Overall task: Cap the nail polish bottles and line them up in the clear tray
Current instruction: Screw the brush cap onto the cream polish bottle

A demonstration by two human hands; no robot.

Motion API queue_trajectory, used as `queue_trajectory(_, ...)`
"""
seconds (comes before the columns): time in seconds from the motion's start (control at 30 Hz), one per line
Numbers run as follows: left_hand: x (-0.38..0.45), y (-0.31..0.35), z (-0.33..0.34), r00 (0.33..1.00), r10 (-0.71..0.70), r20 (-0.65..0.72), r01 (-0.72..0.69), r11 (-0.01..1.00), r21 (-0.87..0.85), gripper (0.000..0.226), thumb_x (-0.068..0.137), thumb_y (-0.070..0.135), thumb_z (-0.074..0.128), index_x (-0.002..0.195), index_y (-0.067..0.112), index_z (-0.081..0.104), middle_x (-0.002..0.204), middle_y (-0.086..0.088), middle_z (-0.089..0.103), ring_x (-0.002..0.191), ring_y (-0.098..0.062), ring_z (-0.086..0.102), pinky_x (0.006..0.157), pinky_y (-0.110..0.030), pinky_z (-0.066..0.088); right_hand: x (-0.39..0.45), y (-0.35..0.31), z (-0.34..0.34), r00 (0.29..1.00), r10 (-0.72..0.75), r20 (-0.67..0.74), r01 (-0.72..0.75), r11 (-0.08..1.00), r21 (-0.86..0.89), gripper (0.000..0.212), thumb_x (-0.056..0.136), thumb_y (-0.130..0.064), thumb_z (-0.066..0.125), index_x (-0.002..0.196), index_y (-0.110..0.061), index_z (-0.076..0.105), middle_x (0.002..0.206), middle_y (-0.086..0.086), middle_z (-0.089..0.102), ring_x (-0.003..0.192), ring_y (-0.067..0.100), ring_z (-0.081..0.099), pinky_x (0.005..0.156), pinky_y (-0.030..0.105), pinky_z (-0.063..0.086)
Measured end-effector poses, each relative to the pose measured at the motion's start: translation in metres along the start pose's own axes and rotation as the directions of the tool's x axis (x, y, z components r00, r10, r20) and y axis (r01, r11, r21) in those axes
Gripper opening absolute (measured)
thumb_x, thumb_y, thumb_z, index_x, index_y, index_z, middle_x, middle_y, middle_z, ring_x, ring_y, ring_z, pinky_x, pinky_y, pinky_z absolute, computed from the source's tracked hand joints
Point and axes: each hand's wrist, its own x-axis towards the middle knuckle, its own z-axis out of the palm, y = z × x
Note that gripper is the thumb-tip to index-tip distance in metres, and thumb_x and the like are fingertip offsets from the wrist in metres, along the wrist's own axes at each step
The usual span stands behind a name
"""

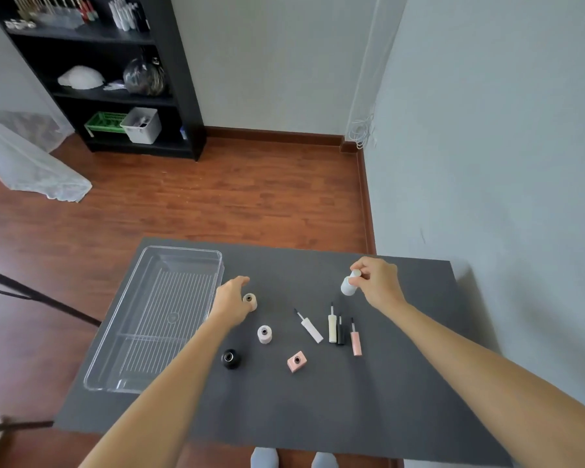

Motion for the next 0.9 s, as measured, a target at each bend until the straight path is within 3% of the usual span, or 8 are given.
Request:
queue_trajectory(0.1,0.005,-0.001,0.006,0.999,-0.032,-0.001,0.032,0.999,-0.035,0.057,0.082,0.000,0.069,0.137,0.004,0.054,0.137,-0.013,0.061,0.125,-0.027,0.057,0.100,-0.029,0.042,0.002,0.008,0.007,1.000,0.009,0.006,-0.008,0.999,-0.035,0.013,0.083,0.001,0.067,0.095,-0.004,0.071,0.087,0.010,0.071,0.084,0.023,0.064,0.065,0.010,0.041)
queue_trajectory(0.23,0.008,-0.003,0.013,0.998,-0.055,0.005,0.055,0.998,-0.042,0.052,0.079,-0.003,0.074,0.128,0.004,0.062,0.128,-0.011,0.066,0.119,-0.027,0.060,0.094,-0.025,0.042,0.002,0.011,0.017,1.000,0.014,0.009,-0.013,0.998,-0.056,0.017,0.085,0.002,0.063,0.098,-0.005,0.071,0.082,0.004,0.067,0.088,0.024,0.063,0.073,0.021,0.043)
queue_trajectory(0.43,0.007,-0.009,0.018,0.994,-0.094,-0.054,0.090,0.993,-0.077,0.044,0.076,-0.007,0.076,0.118,0.006,0.068,0.108,-0.013,0.072,0.089,-0.018,0.058,0.079,-0.020,0.040,0.002,0.013,0.028,1.000,0.025,0.013,-0.024,0.998,-0.055,0.019,0.084,0.001,0.063,0.100,-0.005,0.070,0.095,0.011,0.073,0.092,0.026,0.066,0.077,0.021,0.042)
queue_trajectory(0.53,0.007,-0.008,0.017,0.992,-0.096,-0.080,0.088,0.991,-0.101,0.038,0.075,-0.002,0.080,0.111,0.005,0.072,0.102,-0.013,0.074,0.088,-0.020,0.060,0.078,-0.022,0.040,0.000,0.011,0.026,1.000,0.016,0.008,-0.016,1.000,-0.010,0.030,0.084,-0.001,0.065,0.114,-0.007,0.064,0.109,0.007,0.069,0.098,0.023,0.066,0.084,0.024,0.046)
queue_trajectory(0.6,0.006,-0.009,0.018,0.990,-0.105,-0.092,0.094,0.990,-0.109,0.034,0.075,0.002,0.082,0.108,0.006,0.073,0.102,-0.012,0.074,0.089,-0.022,0.062,0.077,-0.023,0.041,-0.013,0.015,0.029,0.994,-0.026,-0.104,0.028,1.000,0.014,0.039,0.083,-0.006,0.069,0.120,-0.012,0.057,0.119,0.002,0.059,0.103,0.017,0.058,0.087,0.027,0.047)
queue_trajectory(0.7,0.002,-0.010,0.019,0.983,-0.120,-0.140,0.102,0.986,-0.133,0.029,0.076,0.006,0.082,0.104,0.007,0.073,0.098,-0.011,0.074,0.087,-0.023,0.064,0.073,-0.026,0.043,-0.044,0.029,0.044,0.950,-0.103,-0.295,0.084,0.994,-0.076,0.024,0.085,-0.020,0.072,0.104,-0.019,0.058,0.114,-0.003,0.048,0.105,0.017,0.049,0.076,0.028,0.046)
queue_trajectory(0.77,0.000,-0.007,0.019,0.977,-0.115,-0.178,0.088,0.984,-0.152,0.026,0.078,0.007,0.081,0.103,0.007,0.072,0.095,-0.010,0.074,0.090,-0.027,0.066,0.072,-0.027,0.044,-0.059,0.039,0.055,0.967,-0.110,-0.231,0.062,0.977,-0.206,0.017,0.081,-0.025,0.075,0.090,-0.019,0.062,0.106,-0.003,0.048,0.099,0.020,0.049,0.067,0.031,0.047)
queue_trajectory(0.9,-0.007,0.000,0.017,0.967,-0.077,-0.244,0.034,0.984,-0.174,0.025,0.082,0.008,0.077,0.106,0.006,0.070,0.099,-0.011,0.070,0.092,-0.027,0.063,0.076,-0.029,0.044,-0.061,0.043,0.068,0.991,-0.086,-0.106,0.036,0.913,-0.405,0.027,0.081,-0.040,0.073,0.074,-0.015,0.066,0.097,0.000,0.053,0.090,0.023,0.049,0.072,0.035,0.048)
